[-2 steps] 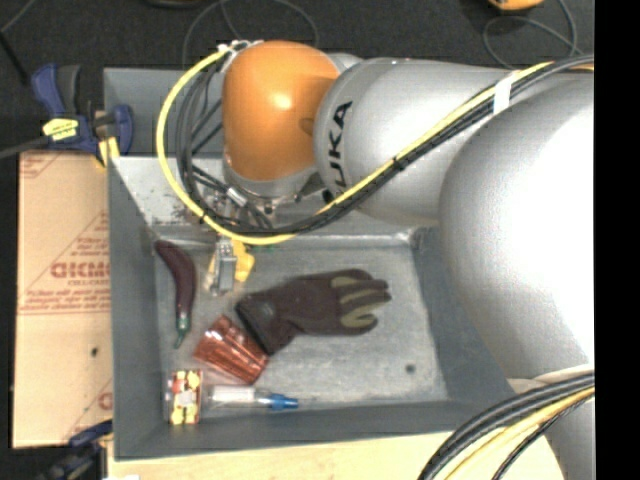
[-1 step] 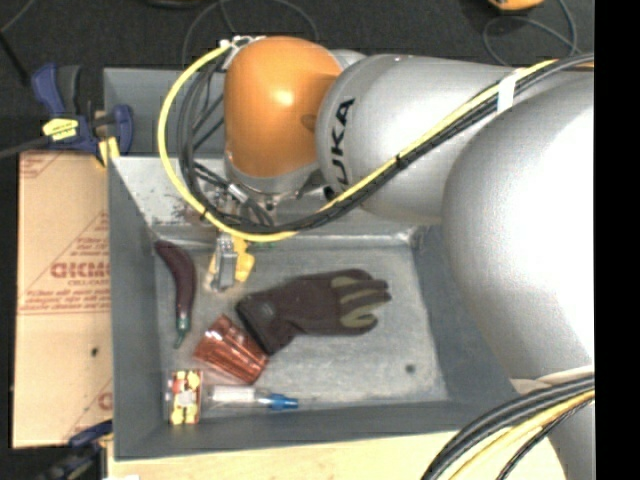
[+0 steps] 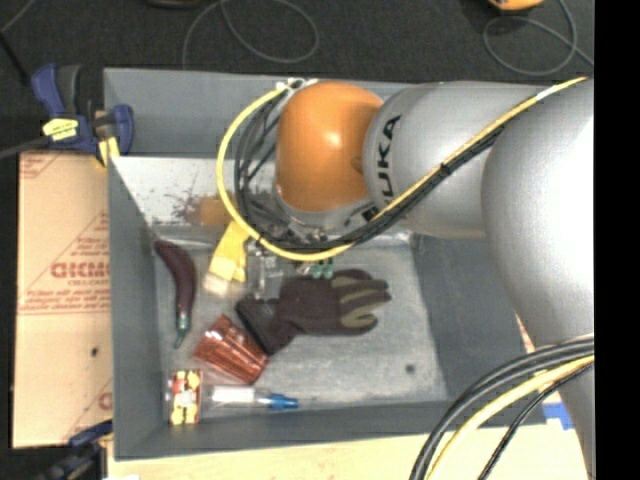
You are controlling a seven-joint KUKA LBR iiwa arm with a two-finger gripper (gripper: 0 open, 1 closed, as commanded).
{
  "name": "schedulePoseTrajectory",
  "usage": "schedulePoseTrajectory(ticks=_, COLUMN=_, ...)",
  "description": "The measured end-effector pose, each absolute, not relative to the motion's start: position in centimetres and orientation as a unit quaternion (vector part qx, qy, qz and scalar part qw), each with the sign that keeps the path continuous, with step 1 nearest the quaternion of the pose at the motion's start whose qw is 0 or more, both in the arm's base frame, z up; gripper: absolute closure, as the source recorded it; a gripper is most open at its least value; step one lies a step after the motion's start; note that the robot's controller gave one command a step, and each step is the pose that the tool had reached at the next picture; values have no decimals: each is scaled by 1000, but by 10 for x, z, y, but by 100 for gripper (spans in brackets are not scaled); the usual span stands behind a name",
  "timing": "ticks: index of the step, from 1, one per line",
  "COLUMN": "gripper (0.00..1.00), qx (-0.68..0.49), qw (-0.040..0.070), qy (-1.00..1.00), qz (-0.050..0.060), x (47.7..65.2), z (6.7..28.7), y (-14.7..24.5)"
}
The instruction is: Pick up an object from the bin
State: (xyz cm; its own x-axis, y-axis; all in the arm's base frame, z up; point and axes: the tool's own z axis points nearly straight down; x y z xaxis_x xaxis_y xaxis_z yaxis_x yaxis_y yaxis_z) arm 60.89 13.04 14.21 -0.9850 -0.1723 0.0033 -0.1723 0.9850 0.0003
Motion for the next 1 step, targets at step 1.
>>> schedulePoseTrajectory(ticks=1, gripper=100, qx=86, qw=1, qy=-996, qz=-1, x=609, z=143, y=131)
